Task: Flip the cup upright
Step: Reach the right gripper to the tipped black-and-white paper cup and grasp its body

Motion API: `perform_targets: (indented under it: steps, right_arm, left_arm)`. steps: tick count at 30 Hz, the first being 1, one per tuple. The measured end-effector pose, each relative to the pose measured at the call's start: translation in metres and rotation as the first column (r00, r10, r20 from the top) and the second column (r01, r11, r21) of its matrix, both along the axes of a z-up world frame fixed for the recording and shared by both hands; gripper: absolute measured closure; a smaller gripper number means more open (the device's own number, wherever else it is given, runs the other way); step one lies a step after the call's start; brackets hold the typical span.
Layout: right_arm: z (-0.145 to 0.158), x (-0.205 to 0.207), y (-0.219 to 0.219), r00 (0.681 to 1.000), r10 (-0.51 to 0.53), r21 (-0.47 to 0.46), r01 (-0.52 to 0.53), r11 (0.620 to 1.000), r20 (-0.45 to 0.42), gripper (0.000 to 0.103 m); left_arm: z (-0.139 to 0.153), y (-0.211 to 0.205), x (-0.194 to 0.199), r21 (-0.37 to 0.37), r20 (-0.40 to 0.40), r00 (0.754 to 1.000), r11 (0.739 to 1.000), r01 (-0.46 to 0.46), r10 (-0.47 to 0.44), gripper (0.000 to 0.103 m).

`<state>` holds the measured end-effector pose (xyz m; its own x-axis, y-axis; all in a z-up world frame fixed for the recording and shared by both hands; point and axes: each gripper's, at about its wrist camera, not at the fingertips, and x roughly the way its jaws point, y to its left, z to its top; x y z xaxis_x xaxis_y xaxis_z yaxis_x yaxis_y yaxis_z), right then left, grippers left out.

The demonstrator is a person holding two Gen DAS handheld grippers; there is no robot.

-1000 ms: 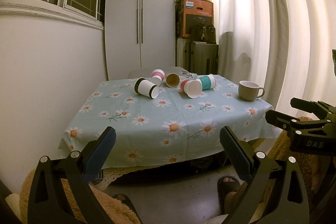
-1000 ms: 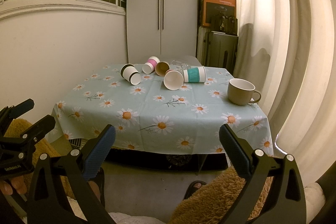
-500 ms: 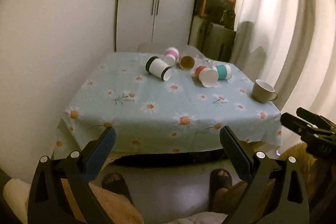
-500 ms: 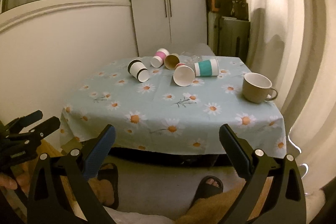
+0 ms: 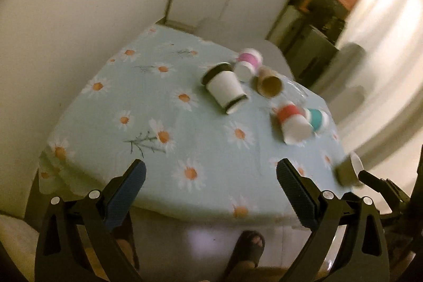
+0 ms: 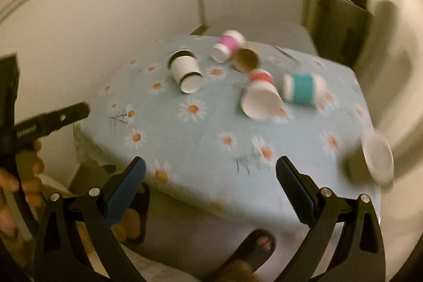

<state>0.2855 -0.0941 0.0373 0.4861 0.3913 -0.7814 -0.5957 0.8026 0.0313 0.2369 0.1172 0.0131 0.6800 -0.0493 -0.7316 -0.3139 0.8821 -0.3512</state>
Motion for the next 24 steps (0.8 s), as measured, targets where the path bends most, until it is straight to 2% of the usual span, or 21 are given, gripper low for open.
perform_targets:
  steps: [4,8,10,12,14,18,22,24]
  right_arm:
    - [0.001,0.050,0.042,0.998,0.055,-0.060,-0.057,0.997,-0.036,0.005]
    - [-0.011,0.103,0.086,0.983,0.112,-0.085,-0.125,0.988,-0.142,0.005]
    - [-0.021,0.121,0.107,0.977,0.140,-0.105,-0.158,0.982,-0.161,0.006]
    - [-0.033,0.141,0.129,0.970,0.163,-0.149,-0.191,0.970,-0.181,0.007]
    - [-0.047,0.161,0.152,0.950,0.190,-0.163,-0.234,0.958,-0.248,0.012]
    - [-0.065,0.186,0.180,0.931,0.196,-0.196,-0.265,0.944,-0.309,0.014]
    - [-0.082,0.207,0.199,0.907,0.176,-0.223,-0.276,0.935,-0.382,0.014]
    - [-0.093,0.211,0.204,0.893,0.162,-0.243,-0.283,0.928,-0.421,0.020]
  left_arm:
    - [-0.017,0.025,0.036,-0.082,-0.049,0.996,0.993,-0.079,0.075,0.007]
    - [-0.033,0.040,0.058,-0.127,-0.075,0.994,0.988,-0.089,0.080,0.007]
    - [-0.040,0.047,0.063,-0.149,-0.083,0.994,0.985,-0.087,0.076,0.007]
    - [-0.050,0.054,0.066,-0.164,-0.095,0.993,0.983,-0.087,0.073,0.007]
    - [-0.061,0.062,0.067,-0.172,-0.117,0.991,0.982,-0.083,0.063,0.007]
    - [-0.084,0.079,0.058,-0.219,-0.179,0.982,0.971,-0.096,0.057,0.007]
    - [-0.087,0.087,0.050,-0.248,-0.185,0.979,0.960,-0.128,0.082,0.007]
    - [-0.085,0.086,0.050,-0.290,-0.172,0.984,0.951,-0.104,0.055,0.007]
